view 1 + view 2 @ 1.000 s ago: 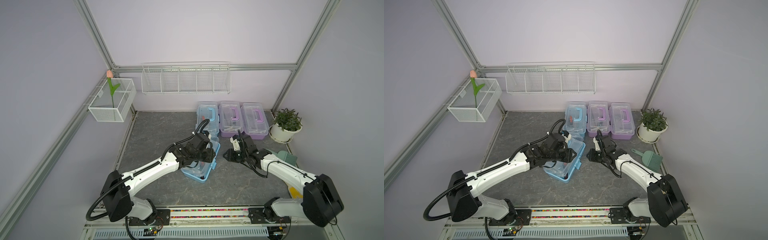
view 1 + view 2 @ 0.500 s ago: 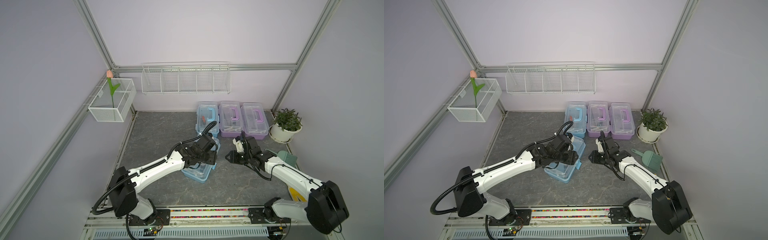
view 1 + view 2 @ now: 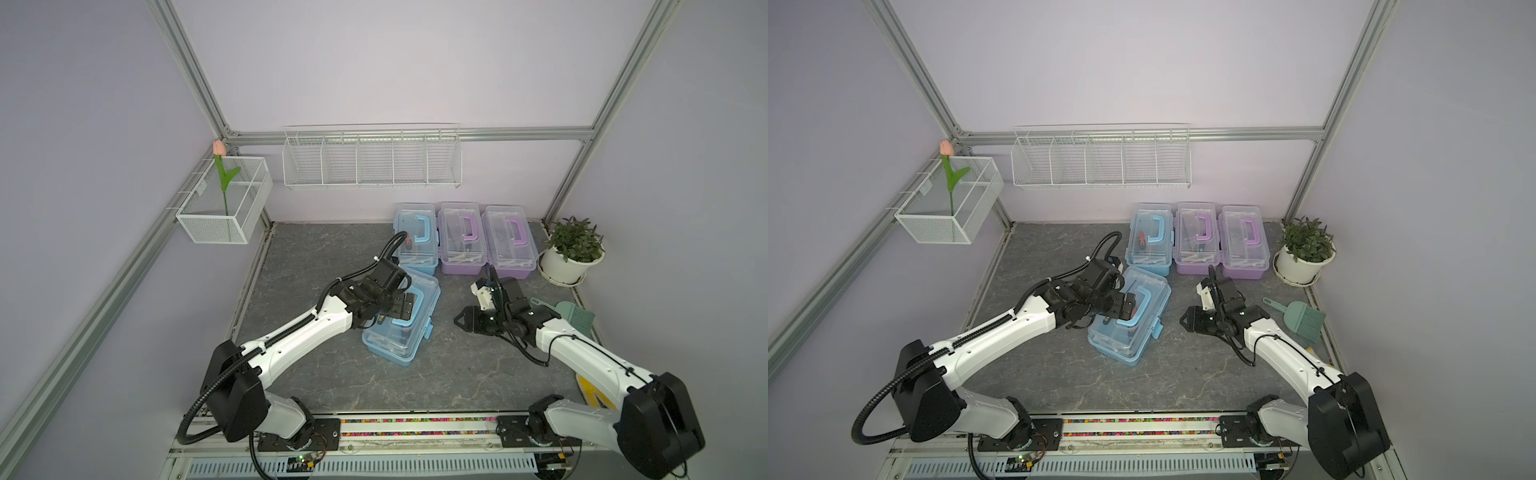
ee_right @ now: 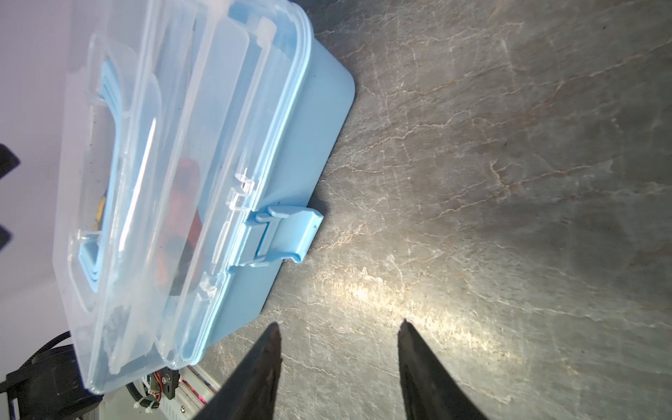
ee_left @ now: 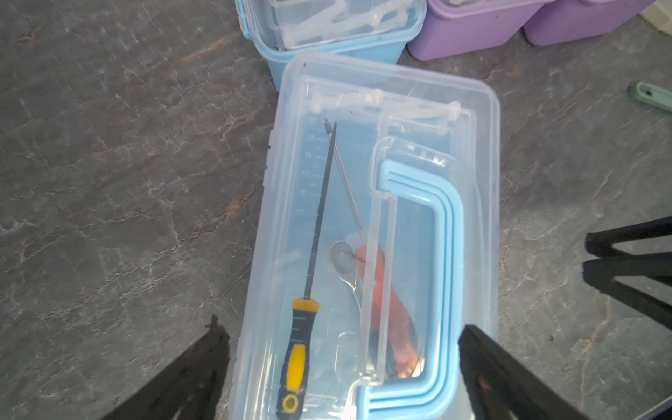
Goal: Close toolboxes
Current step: Close the toolbox lid, then adjust the toolbox at the center of the board.
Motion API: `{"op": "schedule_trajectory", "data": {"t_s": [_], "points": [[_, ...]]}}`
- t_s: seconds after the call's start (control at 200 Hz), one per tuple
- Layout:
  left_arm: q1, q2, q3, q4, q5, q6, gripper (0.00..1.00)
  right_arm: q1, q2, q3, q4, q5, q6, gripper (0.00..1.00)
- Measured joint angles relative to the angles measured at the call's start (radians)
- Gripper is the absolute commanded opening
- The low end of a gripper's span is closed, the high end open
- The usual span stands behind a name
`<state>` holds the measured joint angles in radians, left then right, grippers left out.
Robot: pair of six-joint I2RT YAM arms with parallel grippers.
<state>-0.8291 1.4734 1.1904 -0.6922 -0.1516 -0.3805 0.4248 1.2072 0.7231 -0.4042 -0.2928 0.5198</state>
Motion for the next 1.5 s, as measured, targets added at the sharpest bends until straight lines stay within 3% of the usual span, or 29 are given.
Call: {"op": "schedule_trajectory", "data": {"t_s": [0.12,0.33,0.465,0.795,1.05,1.359,1.499], "points": [[0.009,0.053,0.000,-0.003,-0.008,0.000,0.99,-0.002,0.000,0.000,-0.001,-0.005,-0.003,0.54],[0.042,0.090,0.000,0.028,0.008,-0.022,0.83,-0.006,0.001,0.000,-0.002,-0.016,-0.005,0.54],[0.085,0.081,-0.027,0.071,0.060,-0.031,0.79,-0.010,0.004,0.000,-0.003,-0.027,-0.011,0.55],[0.210,-0.008,-0.188,0.262,0.190,-0.069,0.75,-0.011,0.052,-0.025,0.090,-0.151,-0.013,0.67],[0.276,-0.053,-0.286,0.392,0.275,-0.100,0.73,-0.004,0.174,-0.124,0.411,-0.284,0.124,0.76],[0.282,-0.060,-0.298,0.411,0.291,-0.113,0.72,0.053,0.321,-0.192,0.879,-0.299,0.315,0.83],[0.282,-0.066,-0.303,0.417,0.292,-0.113,0.72,0.083,0.342,-0.201,0.994,-0.286,0.367,0.88]]}}
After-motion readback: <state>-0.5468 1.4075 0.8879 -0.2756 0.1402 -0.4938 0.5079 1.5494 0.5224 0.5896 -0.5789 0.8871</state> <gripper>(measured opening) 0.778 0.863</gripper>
